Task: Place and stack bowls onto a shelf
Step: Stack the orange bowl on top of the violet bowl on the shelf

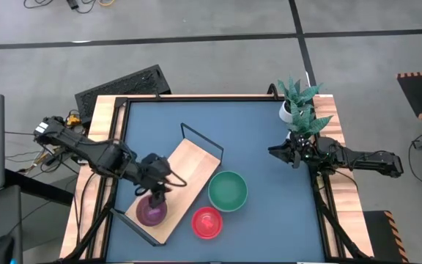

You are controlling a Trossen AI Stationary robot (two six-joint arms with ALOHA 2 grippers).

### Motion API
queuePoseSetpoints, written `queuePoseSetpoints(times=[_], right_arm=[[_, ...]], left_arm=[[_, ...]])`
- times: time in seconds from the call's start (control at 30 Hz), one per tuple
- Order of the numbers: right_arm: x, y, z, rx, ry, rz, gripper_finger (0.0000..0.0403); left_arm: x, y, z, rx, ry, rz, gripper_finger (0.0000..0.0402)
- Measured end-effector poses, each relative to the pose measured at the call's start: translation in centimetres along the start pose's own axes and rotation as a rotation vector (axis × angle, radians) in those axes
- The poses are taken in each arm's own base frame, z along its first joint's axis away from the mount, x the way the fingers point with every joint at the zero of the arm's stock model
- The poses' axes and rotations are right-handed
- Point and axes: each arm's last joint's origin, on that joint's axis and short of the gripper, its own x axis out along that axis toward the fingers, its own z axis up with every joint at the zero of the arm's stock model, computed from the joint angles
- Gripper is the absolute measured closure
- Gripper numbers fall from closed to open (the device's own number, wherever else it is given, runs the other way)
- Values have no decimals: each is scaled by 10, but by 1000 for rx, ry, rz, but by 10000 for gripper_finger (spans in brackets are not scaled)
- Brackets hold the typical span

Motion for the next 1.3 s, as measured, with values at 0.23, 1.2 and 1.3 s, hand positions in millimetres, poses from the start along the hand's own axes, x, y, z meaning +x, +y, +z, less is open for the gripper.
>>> queuePoseSetpoints(times=[0.23,1.2,1.3], right_arm=[[0,0,0,8,1,1,214],[0,0,0,95,8,5,214],[0,0,0,95,8,5,214]], left_arm=[[51,-7,16,20,-66,74,256],[166,-61,-1,318,20,107,256],[167,-59,2,308,0,123,256]])
